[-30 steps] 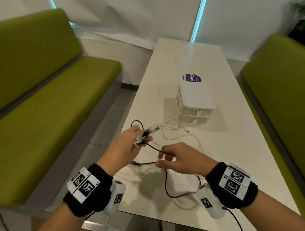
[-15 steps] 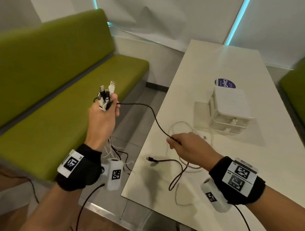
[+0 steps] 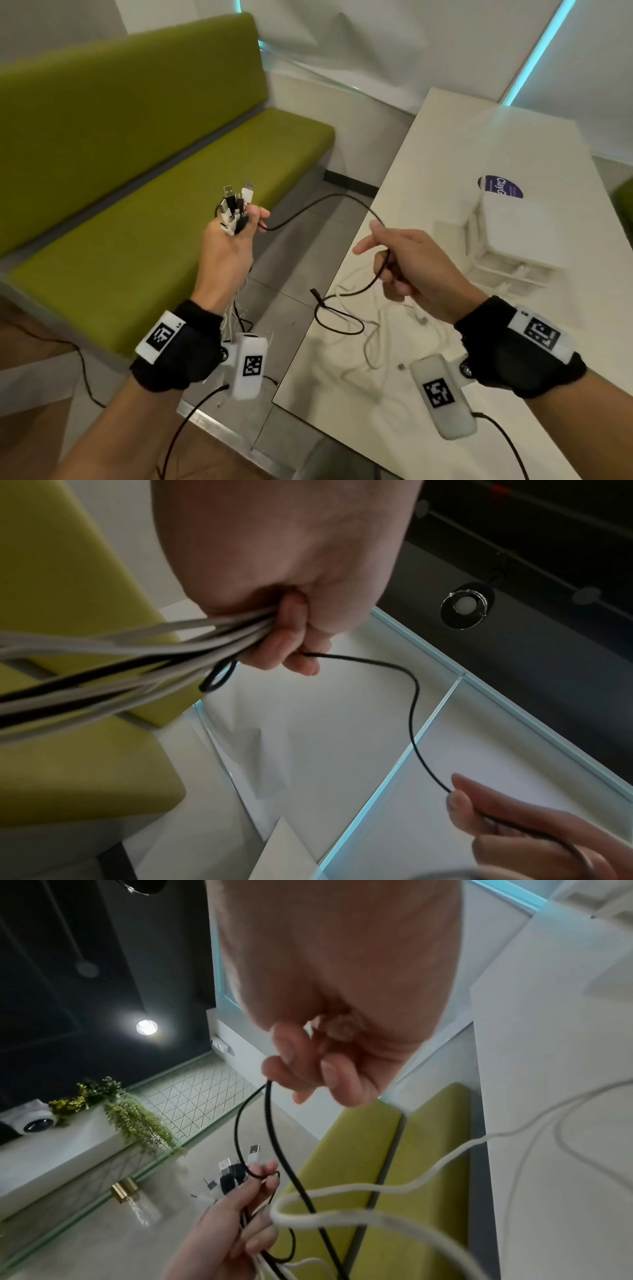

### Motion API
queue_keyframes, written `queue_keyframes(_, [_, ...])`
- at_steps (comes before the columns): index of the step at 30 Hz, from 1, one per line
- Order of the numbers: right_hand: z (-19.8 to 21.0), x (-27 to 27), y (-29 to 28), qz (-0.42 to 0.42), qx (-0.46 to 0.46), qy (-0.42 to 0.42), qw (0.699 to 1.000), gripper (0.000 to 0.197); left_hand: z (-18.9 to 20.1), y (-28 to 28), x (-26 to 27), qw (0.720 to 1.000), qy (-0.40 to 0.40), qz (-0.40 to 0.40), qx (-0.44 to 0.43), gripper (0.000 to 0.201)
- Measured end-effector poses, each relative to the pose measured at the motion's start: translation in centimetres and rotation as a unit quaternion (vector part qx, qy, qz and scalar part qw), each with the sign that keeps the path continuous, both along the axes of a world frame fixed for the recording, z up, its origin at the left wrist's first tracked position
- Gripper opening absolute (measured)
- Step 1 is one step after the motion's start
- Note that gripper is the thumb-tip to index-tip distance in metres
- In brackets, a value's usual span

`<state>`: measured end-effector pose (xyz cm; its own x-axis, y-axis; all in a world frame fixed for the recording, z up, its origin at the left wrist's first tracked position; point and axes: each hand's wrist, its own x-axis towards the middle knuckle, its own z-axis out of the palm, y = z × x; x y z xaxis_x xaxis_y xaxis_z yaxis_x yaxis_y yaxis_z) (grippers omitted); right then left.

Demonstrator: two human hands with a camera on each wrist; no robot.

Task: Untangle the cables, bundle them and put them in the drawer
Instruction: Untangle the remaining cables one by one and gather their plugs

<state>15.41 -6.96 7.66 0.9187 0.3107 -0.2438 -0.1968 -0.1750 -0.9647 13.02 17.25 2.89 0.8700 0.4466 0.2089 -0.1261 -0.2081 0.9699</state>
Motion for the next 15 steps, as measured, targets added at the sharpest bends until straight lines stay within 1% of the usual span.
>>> queue_keyframes(5, [1.6, 0.2, -1.8, -0.053, 0.015, -0.102, 0.993, 0.051, 0.0, -1.0, 0.1, 0.999, 0.011, -0.016, -0.031, 0.022])
queue_keyframes(8, [1.9, -0.1, -3.1, -0.079, -0.019, -0.138, 0.987, 0.051, -0.1, -1.9, 0.0, 0.998, 0.017, -0.043, -0.048, 0.021])
queue_keyframes(10, [1.4, -0.4, -4.2, -0.093, -0.046, -0.14, 0.985, 0.049, -0.3, -2.9, -0.1, 0.996, 0.031, -0.07, -0.053, 0.023])
queue_keyframes(12, [0.6, -0.7, -5.2, -0.088, -0.056, -0.119, 0.987, 0.044, -0.7, -4.0, -0.2, 0.993, 0.056, -0.096, -0.027, 0.025])
queue_keyframes(14, [-0.4, -1.2, -5.6, -0.048, -0.046, -0.087, 0.994, 0.036, -1.1, -4.9, -0.3, 0.991, 0.076, -0.11, -0.005, 0.022])
queue_keyframes(15, [-0.9, -1.4, -5.6, -0.012, -0.041, -0.073, 0.996, 0.031, -1.3, -5.2, -0.2, 0.991, 0.082, -0.11, -0.004, 0.019])
